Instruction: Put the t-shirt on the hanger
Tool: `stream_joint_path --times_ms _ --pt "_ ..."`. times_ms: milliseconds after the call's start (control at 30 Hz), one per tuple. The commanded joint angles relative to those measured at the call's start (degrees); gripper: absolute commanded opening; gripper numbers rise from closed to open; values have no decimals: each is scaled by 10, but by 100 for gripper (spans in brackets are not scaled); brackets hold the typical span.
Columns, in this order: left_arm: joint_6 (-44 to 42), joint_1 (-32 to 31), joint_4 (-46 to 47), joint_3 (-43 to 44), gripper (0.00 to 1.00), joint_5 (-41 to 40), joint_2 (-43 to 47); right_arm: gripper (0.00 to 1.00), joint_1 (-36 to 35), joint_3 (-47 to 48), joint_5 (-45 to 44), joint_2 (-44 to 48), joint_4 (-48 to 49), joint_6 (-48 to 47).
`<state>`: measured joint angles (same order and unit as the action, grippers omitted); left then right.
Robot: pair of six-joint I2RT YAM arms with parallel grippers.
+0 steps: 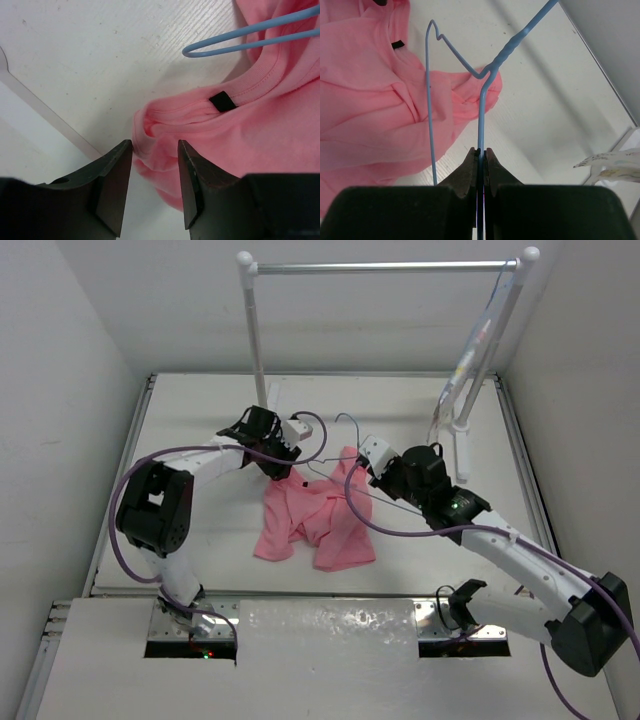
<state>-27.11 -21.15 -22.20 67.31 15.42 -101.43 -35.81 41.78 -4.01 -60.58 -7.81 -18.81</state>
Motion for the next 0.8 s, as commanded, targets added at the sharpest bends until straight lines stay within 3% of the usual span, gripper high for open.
stream_joint_path --times_ms 0,233,300,333,400,500,767 --pt "10 7 26 22 39 -5 -2 0 -1 1 -5 14 28 14" --pt "23 6 44 38 36 -63 -46 0 0 -2 6 12 30 19" --pt "29 6 52 39 25 -74 -51 0 0 -2 10 9 31 21" --pt "33 6 55 39 10 -79 -54 0 -1 -2 21 8 30 23" --pt "35 6 55 39 0 -82 -52 0 -1 -8 37 9 38 25" --pt "30 7 58 27 0 -78 -39 0 -1 -18 78 8 72 33" --pt "27 6 57 -9 0 -57 23 0 0 8 88 -66 98 37"
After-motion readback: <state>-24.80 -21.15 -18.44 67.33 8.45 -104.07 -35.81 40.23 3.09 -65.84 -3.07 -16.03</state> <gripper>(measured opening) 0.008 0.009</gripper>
